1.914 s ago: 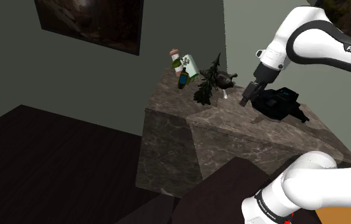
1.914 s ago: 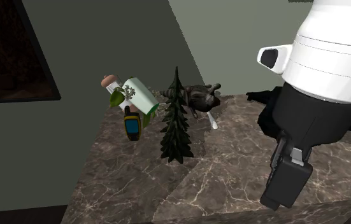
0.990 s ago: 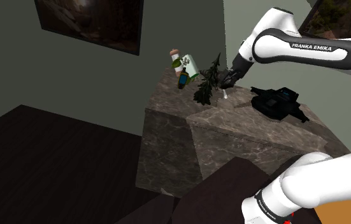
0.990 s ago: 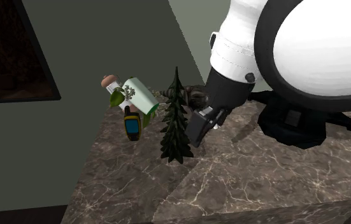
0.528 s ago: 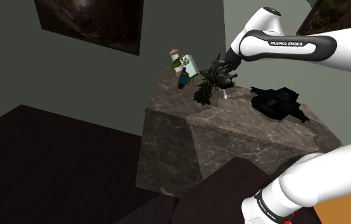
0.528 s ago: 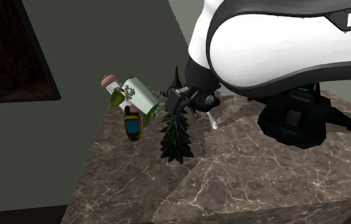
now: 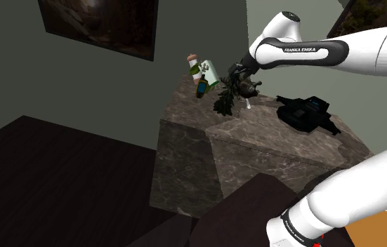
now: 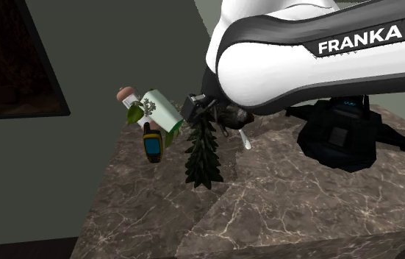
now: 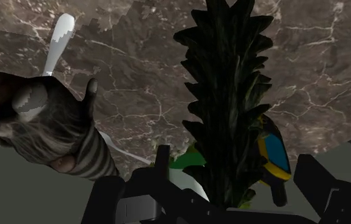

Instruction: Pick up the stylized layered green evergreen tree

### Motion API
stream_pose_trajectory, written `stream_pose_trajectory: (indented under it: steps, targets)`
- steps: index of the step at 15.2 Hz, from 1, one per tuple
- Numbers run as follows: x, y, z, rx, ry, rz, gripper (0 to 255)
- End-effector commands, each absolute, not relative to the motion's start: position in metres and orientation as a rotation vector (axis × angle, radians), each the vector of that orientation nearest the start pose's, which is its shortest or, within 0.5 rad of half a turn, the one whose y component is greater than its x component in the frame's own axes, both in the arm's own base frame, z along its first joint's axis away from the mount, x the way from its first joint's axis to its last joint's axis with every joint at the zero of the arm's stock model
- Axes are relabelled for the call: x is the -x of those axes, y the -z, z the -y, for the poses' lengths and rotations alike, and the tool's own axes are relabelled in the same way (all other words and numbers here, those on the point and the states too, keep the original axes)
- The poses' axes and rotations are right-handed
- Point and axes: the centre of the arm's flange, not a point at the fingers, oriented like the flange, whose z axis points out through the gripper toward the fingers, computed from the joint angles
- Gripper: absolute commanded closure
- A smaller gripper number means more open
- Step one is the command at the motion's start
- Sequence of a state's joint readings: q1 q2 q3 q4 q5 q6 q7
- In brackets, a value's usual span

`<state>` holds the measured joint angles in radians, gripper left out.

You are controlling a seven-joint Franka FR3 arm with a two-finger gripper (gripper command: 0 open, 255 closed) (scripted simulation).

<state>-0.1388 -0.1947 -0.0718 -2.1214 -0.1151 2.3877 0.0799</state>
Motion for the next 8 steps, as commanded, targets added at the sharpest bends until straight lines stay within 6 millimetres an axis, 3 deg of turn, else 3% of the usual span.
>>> stream_pose_trajectory:
  steps: [1,5,6,8]
  targets:
    - [-0.5223,-0.5341,0.1154,3.149,0.735,-0.359,0]
    - [-0.5222,-0.5258,0.1154,3.149,0.735,-0.359,0]
    - [-0.5221,-0.5259,0.1154,3.149,0.735,-0.359,255]
    - [-0.5223,-0.5258,0.1154,3.149,0.735,-0.359,255]
